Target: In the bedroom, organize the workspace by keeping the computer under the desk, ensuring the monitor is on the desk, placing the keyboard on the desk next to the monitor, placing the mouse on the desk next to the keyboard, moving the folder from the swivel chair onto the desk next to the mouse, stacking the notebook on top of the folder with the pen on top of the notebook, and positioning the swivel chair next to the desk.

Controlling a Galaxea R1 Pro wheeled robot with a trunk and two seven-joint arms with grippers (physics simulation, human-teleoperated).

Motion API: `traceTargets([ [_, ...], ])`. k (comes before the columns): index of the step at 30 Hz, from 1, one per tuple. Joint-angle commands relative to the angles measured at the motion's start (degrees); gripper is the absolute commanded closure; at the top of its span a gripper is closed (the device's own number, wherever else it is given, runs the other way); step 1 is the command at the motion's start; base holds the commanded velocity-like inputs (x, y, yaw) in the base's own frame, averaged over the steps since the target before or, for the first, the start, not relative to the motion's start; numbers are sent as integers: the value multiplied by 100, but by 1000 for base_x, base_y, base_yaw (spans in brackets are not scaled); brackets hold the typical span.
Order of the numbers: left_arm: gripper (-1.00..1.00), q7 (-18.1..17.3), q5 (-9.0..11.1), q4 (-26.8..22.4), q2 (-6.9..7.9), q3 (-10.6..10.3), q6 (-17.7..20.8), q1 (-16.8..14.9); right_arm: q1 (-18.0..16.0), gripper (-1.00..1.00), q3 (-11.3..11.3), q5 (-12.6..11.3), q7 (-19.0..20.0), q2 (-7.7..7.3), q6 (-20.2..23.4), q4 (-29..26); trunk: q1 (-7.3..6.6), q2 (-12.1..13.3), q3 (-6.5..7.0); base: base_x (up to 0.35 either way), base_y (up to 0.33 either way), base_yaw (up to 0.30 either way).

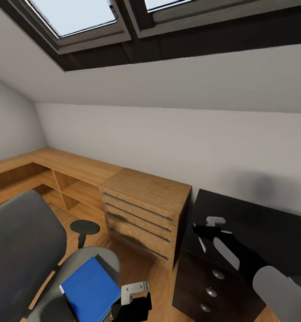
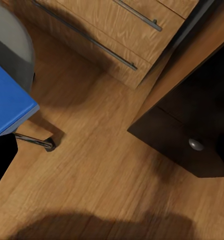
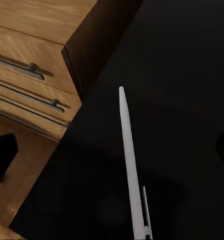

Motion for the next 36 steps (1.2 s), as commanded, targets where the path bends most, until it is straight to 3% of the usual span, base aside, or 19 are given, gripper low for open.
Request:
traceTargets([
  [1,-100,39,39,-9,1,10,15,-1,-3,-100,40,-54,-183,-10,8,-162,1,-5,-6,0,0,0],
  [6,-100,49,39,-21,7,53,13,-1,11,-100,48,-60,-852,-9,3,-668,1,-5,-6,0,0,0],
  [9,-100,54,40,-28,7,63,-12,2,25,-100,46,-62,-979,-10,2,-947,1,-5,-6,0,0,0],
  [13,-100,52,41,-32,8,65,-250,2,47,-100,82,-38,-1080,8,-37,-1229,1,-5,-10,0,0,24],
  [16,-100,65,40,-35,12,66,-487,2,72,-100,239,218,-1120,82,-327,-1298,1,-5,-23,0,0,150],
  [19,-100,72,39,-45,34,69,-614,2,78,-100,290,322,-1128,105,-445,-1310,1,-5,-38,0,0,197],
  [24,-100,51,50,-58,157,64,-1085,3,81,-100,334,389,-1135,124,-520,-1315,1,-5,-63,0,0,215],
  [30,-100,43,78,-61,223,62,-1300,1,89,-100,365,410,-1246,168,-534,-1303,1,-5,-93,0,0,221],
  [36,-100,42,82,-57,227,62,-1311,1,121,-100,563,544,-1419,245,-535,-1293,1,-5,-123,0,0,225],
])
